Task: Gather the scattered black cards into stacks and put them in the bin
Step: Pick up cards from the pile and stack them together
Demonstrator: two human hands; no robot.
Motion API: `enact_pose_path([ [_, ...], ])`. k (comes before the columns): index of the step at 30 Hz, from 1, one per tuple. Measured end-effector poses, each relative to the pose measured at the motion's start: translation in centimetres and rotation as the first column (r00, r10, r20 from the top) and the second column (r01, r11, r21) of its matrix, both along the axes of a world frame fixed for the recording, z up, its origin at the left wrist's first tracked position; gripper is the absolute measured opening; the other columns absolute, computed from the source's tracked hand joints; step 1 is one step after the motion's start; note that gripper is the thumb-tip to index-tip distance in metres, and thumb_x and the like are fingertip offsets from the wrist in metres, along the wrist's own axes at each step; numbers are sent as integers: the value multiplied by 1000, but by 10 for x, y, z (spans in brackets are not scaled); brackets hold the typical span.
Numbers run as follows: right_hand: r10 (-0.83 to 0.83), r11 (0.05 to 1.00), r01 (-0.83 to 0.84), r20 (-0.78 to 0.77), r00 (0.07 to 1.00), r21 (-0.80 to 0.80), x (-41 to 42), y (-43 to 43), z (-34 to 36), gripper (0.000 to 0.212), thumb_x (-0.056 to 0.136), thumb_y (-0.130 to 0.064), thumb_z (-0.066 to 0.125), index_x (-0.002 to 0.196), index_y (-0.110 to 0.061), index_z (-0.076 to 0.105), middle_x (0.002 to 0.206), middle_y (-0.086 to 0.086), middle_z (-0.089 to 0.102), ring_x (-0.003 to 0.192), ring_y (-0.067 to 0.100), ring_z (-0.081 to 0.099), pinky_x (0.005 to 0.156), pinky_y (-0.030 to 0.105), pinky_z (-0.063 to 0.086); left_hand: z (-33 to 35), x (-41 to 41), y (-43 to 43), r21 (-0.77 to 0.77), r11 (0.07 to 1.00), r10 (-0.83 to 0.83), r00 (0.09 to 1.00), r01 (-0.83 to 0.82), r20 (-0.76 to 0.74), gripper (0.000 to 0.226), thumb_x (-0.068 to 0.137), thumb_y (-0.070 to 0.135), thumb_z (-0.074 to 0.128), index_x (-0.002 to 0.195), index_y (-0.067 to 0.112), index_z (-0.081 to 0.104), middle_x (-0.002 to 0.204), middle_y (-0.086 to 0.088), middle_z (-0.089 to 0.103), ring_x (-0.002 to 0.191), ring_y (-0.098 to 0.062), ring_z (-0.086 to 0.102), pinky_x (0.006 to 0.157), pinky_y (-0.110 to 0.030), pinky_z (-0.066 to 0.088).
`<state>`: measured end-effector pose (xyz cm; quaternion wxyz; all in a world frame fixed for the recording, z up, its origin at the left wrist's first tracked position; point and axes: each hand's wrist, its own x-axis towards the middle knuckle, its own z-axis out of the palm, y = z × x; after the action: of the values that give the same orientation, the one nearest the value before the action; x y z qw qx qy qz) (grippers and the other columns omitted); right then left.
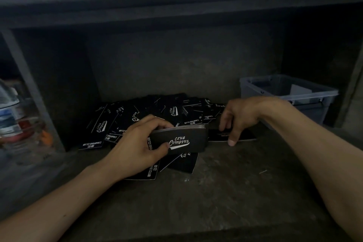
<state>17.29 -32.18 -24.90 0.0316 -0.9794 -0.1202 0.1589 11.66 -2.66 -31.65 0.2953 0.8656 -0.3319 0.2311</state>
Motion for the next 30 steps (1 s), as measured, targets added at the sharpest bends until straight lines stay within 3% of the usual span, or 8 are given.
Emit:
enact_pose_path([
  [4,-32,999,32,14,999,39,-6,4,2,43,52,-42,91,91,-34,74,85,-22,66,90,0,59,92,31,51,1,-2,0,-11,1000,12,1000,-12,-1,36,77,17,82,103,33,64,100,17,62,91,-7,65,78,-19,51],
  [10,-95,986,78,114,989,147,-16,-12,18,6,75,-19,78,80,-21,78,74,-6,72,68,7,64,57,23,53,2,-4,-3,-46,999,10,1000,-11,-17,35,76,17,83,99,31,61,95,16,66,89,-8,66,76,-19,51],
  [16,-63,929,-146,533,844,339,-19,-20,32,16,83,-15,74,95,-24,77,90,-9,74,85,8,67,78,19,48,0,-2,-4,-53,998,21,1000,-20,14,36,73,17,84,99,29,62,107,16,59,98,-7,62,83,-13,47],
  [20,207,734,-292,207,956,614,-22,22,9,18,84,-15,73,101,-21,75,93,-1,76,87,7,71,74,14,52,1,0,-1,-78,997,24,1000,-24,-2,47,71,20,86,105,33,56,125,21,55,116,1,57,94,-8,41],
  [23,275,599,-186,19,961,779,-14,43,-11,17,93,-17,63,108,-16,70,101,4,75,91,12,71,73,21,56,0,1,-1,-107,994,9,996,-18,-90,58,72,21,86,112,37,46,101,21,68,96,-3,67,83,-11,47],
  [25,163,514,-137,61,985,847,-3,46,-19,22,99,-9,51,115,-12,65,112,7,72,103,17,69,81,27,55,0,1,-1,-92,995,19,996,-27,-90,57,73,23,85,113,39,47,94,20,69,86,-4,68,77,-13,48],
  [27,49,633,-245,278,959,734,8,44,-24,40,95,8,44,122,-12,64,130,4,63,124,14,56,97,18,45,0,2,0,-54,998,13,999,-15,-46,41,75,25,83,106,36,58,90,18,69,84,-4,69,75,-18,52],
  [30,152,802,-362,423,893,475,19,50,-33,70,82,21,41,136,-21,55,154,-3,36,144,7,24,105,-1,11,1,1,1,-12,1000,29,1000,-29,7,19,76,35,77,89,30,64,84,16,66,80,-6,67,70,-26,53],
])
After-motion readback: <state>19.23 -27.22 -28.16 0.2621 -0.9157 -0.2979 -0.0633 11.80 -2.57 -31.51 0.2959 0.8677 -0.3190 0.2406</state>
